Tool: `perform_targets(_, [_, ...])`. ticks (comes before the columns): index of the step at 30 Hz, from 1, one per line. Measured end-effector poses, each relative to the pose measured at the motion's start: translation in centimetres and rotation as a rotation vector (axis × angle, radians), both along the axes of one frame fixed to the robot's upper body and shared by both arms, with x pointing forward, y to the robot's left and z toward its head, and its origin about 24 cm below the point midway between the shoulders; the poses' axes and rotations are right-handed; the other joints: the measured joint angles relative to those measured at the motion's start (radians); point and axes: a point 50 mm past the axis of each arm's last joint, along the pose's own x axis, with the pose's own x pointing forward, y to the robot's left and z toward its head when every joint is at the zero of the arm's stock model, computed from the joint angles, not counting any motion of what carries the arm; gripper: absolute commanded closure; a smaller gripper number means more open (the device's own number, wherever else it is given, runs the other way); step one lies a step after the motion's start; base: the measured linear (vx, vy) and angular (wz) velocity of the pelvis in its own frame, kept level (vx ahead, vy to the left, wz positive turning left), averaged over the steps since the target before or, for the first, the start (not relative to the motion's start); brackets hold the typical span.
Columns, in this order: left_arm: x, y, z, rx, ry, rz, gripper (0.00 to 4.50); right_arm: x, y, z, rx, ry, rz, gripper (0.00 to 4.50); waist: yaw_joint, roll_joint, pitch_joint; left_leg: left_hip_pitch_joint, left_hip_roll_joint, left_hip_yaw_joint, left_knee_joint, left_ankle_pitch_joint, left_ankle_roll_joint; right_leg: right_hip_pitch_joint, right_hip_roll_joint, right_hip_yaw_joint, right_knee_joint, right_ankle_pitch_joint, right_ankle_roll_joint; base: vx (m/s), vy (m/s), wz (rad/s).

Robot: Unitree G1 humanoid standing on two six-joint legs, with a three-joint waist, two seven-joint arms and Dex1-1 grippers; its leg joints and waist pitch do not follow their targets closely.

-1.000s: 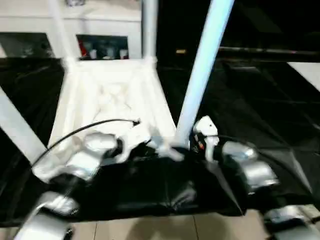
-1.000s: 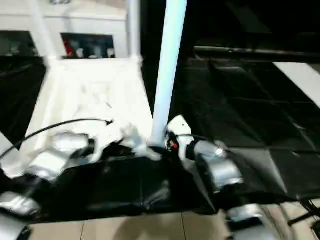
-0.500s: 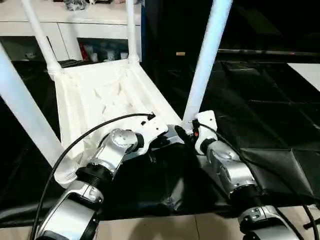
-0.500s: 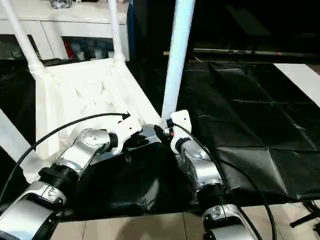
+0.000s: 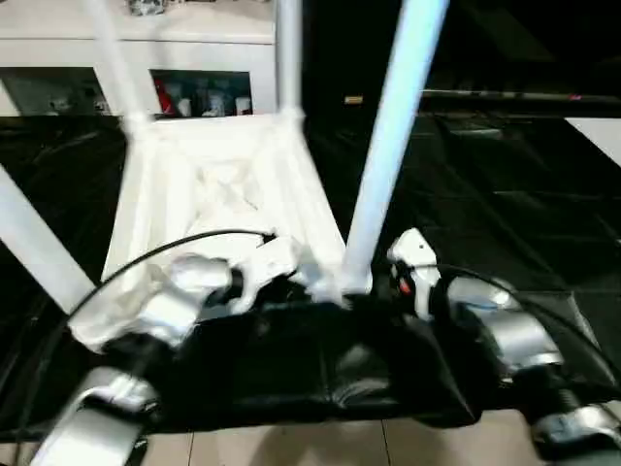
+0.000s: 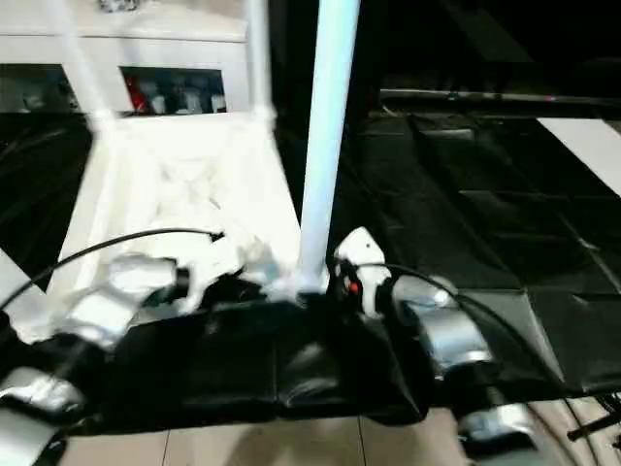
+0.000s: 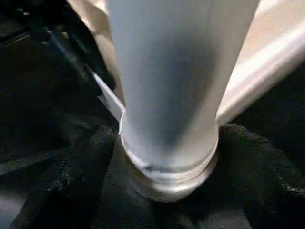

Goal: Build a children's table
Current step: Rotate leg to tighten

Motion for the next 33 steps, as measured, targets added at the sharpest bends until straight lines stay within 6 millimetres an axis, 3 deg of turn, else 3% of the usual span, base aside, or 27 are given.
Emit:
perform_targets(11, [-0.5, 0.6, 0.2, -0.001, 0.025, -0.028, 4.50, -0.3, 0.4, 0.0, 0.008, 0.017, 0.065, 0.70, 0.000, -0.003, 0.003, -0.001, 0.000, 0.000, 0.000, 0.000, 0.000, 0.000, 0.000, 0.000, -0.001, 0.000, 0.000, 0.000, 0.000, 0.00])
perform_targets(12, [-0.5, 0.6, 0.2, -0.001, 0.025, -0.028, 4.50, -0.3, 0.4, 0.0, 0.009, 0.017, 0.065, 0.97, -0.001, -0.003, 0.003, 0.000, 0.000, 0.001, 0.000, 0.000, 0.000, 0.000, 0.000, 0.000, -0.001, 0.000, 0.000, 0.000, 0.000, 0.00])
perform_targets(19, [-0.7, 0.6, 0.2, -0.002, 0.029, -0.034, 4.50, -0.3, 0.7, 0.0, 0.023, 0.014, 0.067, 1.48, 0.001, -0.003, 0.003, 0.000, 0.000, 0.001, 0.000, 0.000, 0.000, 0.000, 0.000, 0.000, -0.001, 0.000, 0.000, 0.000, 0.000, 0.00])
perform_targets(26, [-0.8, 0.6, 0.2, 0.000, 0.035, -0.030, 4.50, -0.4, 0.8, 0.0, 0.028, 0.015, 0.065, 1.76, 0.000, -0.003, 0.003, 0.000, 0.000, 0.001, 0.000, 0.000, 0.000, 0.000, 0.000, 0.000, -0.001, 0.000, 0.000, 0.000, 0.000, 0.00])
perform_targets(29, [-0.6, 0.7, 0.1, 0.000, 0.027, -0.002, 4.50, -0.3, 1.1, -0.4, 0.053, 0.006, 0.013, 1.78, -0.004, -0.004, 0.003, 0.001, 0.000, 0.001, 0.001, 0.000, 0.000, 0.001, 0.000, 0.000, 0.000, 0.000, -0.001, 0.000, 0.000, 0.00])
perform_targets(33, [0.6, -0.7, -0.3, 0.005, -0.013, 0.095, 4.50, 0.6, 1.6, -1.3, 0.076, -0.017, -0.208, 1.78, -0.010, -0.005, 0.003, 0.004, 0.000, 0.000, 0.004, 0.000, 0.000, 0.004, 0.000, 0.001, 0.003, 0.000, 0.000, 0.000, 0.000, 0.00])
